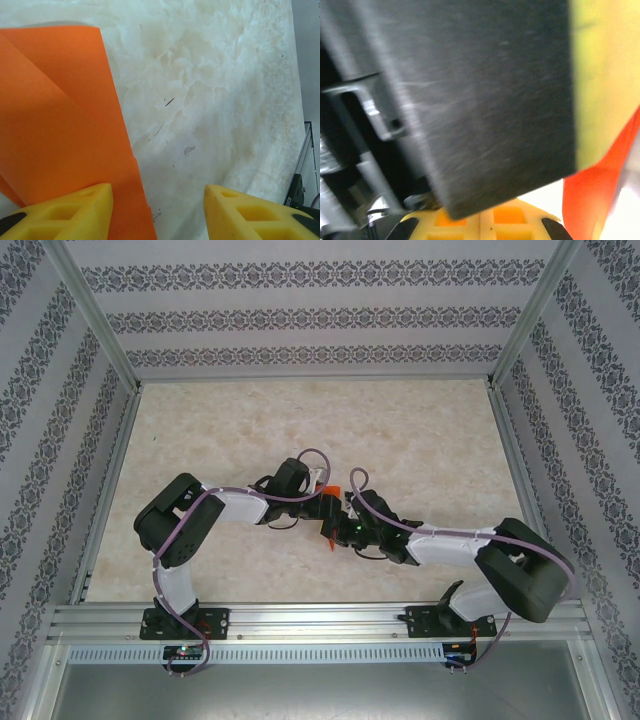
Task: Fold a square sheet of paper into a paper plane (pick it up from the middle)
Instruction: Fold the wing for the fifth time at the center of the table.
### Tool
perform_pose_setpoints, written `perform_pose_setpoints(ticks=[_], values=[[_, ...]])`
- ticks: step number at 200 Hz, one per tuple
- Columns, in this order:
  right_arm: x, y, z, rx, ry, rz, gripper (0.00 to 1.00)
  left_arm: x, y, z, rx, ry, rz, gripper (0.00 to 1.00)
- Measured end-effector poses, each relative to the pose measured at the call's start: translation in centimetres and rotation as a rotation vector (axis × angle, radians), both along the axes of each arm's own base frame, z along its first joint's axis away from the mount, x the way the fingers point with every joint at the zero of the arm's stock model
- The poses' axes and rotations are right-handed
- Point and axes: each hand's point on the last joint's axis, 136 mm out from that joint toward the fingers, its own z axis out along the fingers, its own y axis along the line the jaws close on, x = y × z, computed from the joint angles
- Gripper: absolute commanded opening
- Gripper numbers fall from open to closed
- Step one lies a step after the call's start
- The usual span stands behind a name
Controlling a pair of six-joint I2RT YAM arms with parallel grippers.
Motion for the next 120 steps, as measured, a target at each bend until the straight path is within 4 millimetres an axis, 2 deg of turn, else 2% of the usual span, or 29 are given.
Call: perform_pose_setpoints(ticks=[37,120], values=[[0.0,-0.4,-2.3,-0.058,0.031,-0.020,0.01,0.0,0.0,0.0,0.000,0.001,-0.001,0.53],[0.3,-1.6,-3.5,-0.109,0.040,-0.071,0.02,0.0,0.0,0.0,-0.001,0.001,-0.001,0.52]])
